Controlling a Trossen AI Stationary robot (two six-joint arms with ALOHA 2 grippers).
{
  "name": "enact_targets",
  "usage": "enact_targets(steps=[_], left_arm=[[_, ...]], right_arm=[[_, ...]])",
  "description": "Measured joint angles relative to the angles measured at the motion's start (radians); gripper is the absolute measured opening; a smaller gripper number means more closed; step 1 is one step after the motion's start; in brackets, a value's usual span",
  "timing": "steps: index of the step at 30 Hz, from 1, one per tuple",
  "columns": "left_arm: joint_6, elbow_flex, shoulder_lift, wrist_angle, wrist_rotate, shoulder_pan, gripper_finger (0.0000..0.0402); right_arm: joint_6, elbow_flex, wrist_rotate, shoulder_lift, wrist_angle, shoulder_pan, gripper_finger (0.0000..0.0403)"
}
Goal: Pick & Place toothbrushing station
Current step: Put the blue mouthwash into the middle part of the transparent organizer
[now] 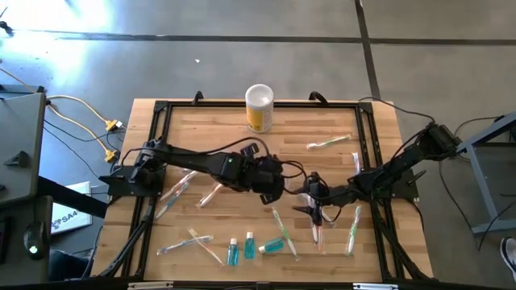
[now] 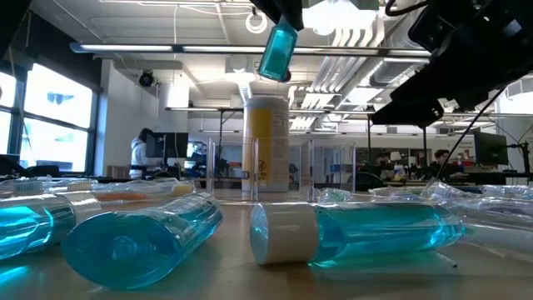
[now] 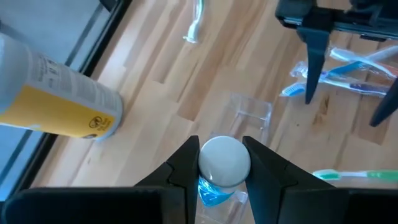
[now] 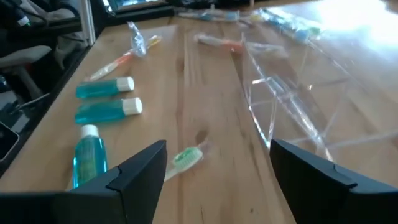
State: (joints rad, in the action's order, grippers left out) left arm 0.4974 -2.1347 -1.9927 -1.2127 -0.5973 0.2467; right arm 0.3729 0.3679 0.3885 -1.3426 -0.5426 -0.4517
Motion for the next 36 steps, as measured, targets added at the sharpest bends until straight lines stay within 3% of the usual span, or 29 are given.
enact_targets(steps=[3, 5, 8, 15, 20, 25, 31, 36], left_arm=[[-0.002, 0.033, 0.005, -0.032, 0.005, 0.003, 0.0088], [0.028, 0.034, 0.019, -0.156, 0.036, 0.002, 0.0088], [0.130, 0.034, 0.076, -0.288, -0.013, 0.003, 0.0088], [0.058, 0.037, 0.190, -0.276, -0.061, 0.018, 0.0088], [-0.003, 0.160, 0.261, -0.192, -0.054, 0.014, 0.0088], [-0.085, 0.403, 0.339, 0.061, 0.024, 0.016, 0.0088], [-0.271, 0.727, 0.426, 0.582, 0.183, -0.030, 0.0088], [-0.310, 0.884, 0.436, 0.875, 0.253, -0.096, 0.0088]], right_arm=[[0.034, 0.000, 0.002, 0.000, 0.025, -0.009, 0.0277], [0.057, 0.000, 0.001, -0.001, 0.048, -0.027, 0.0277], [0.076, -0.001, 0.019, -0.008, 0.070, -0.055, 0.0277], [0.121, 0.000, 0.109, -0.008, 0.069, -0.097, 0.0277], [0.132, 0.000, 0.108, -0.008, 0.066, -0.127, 0.0277], [0.136, 0.000, 0.108, -0.008, 0.067, -0.162, 0.0277], [0.149, 0.000, 0.110, -0.008, 0.068, -0.188, 0.0277], [0.155, 0.000, 0.110, -0.008, 0.068, -0.197, 0.0277]])
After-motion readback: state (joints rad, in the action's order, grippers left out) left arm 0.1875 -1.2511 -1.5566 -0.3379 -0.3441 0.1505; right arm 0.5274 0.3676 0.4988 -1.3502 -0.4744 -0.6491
